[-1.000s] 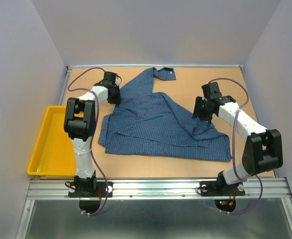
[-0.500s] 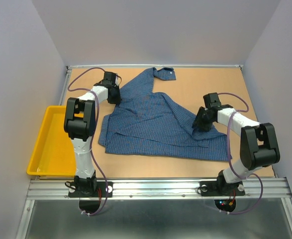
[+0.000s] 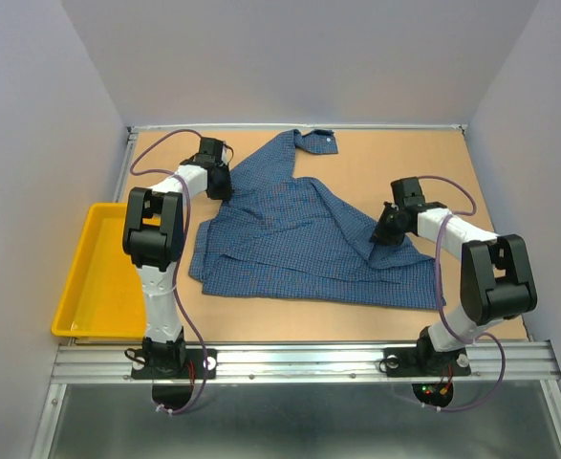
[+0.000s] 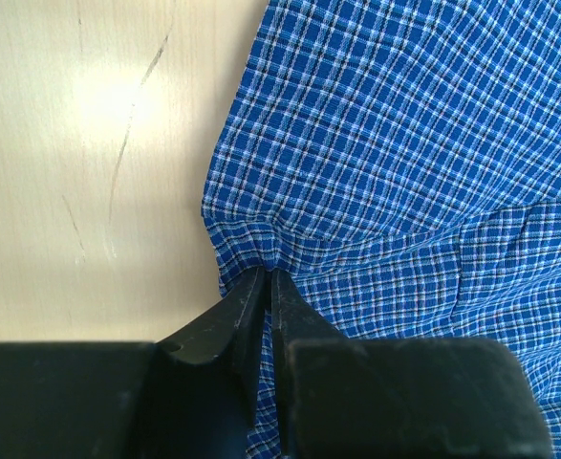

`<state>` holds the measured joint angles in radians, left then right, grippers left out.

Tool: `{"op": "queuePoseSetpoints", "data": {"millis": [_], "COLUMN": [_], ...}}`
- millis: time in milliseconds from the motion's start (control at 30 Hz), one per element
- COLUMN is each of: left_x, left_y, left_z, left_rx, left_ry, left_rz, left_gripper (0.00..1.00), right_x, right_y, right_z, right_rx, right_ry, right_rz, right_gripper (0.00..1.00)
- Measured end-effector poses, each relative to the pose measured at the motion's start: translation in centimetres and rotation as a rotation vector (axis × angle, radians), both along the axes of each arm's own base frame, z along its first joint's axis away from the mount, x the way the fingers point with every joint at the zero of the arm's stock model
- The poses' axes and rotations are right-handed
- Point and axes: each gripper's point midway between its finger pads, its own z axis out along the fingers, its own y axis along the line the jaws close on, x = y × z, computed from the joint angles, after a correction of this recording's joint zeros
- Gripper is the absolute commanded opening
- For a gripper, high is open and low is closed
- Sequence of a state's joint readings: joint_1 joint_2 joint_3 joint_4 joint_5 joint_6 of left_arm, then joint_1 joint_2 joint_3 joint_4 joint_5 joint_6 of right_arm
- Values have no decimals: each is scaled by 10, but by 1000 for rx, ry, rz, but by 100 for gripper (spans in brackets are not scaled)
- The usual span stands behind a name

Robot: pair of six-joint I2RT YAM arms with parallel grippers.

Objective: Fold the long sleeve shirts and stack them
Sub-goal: Fold the shirt

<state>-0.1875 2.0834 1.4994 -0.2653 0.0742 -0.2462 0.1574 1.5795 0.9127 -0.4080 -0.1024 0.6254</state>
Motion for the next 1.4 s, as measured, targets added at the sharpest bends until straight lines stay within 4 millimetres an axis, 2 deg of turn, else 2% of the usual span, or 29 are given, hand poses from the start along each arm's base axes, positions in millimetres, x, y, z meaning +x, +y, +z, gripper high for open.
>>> {"op": "queuePoseSetpoints", "data": {"millis": [67,200,300,400,500,633,733,933,1000,1033,1067,1100,1133,1233,1267,1400], "left_x": [0,0,0,0,1,2,2,6,8,9,9,10,10,11,11,14], "left_y": [0,0,1,1,2,6,8,11,13,14,15,15,15,17,17,16], "left_z": [0,0,0,0,1,1,1,4,5,6,6,7,7,7,7,11], "left_rx": [0,1,3,3,3,8,6,-3,-5,-7,-8,-10,-12,-14,-16,-23], "left_ry": [0,0,0,-1,-2,-3,-3,-17,-24,-27,-28,-29,-30,-31,-31,-42], "left_rz": [0,1,3,6,11,23,33,60,71,76,79,81,85,92,93,95], "left_gripper": [18,18,18,17,17,17,17,17,17,18,19,20,20,23,24,41], "right_x": [1,3,17,59,111,165,189,201,203,203,205,206,207,211,212,215], "right_y": [-1,-6,-18,-36,-56,-82,-103,-137,-147,-151,-155,-159,-161,-163,-163,-155], "right_z": [0,0,11,40,75,102,97,59,47,44,41,40,41,45,46,47], "right_rx": [-5,-42,-115,-220,-347,-517,-614,-699,-716,-720,-727,-731,-733,-719,-714,-644], "right_ry": [-4,-17,-52,-139,-250,-331,-318,-222,-193,-185,-177,-175,-175,-189,-196,-218], "right_rz": [6,17,34,40,39,39,32,4,-10,-14,-20,-29,-33,-40,-41,-19], "right_gripper": [1,1,1,1,1,1,2,6,17,29,50,57,69,77,77,76]}}
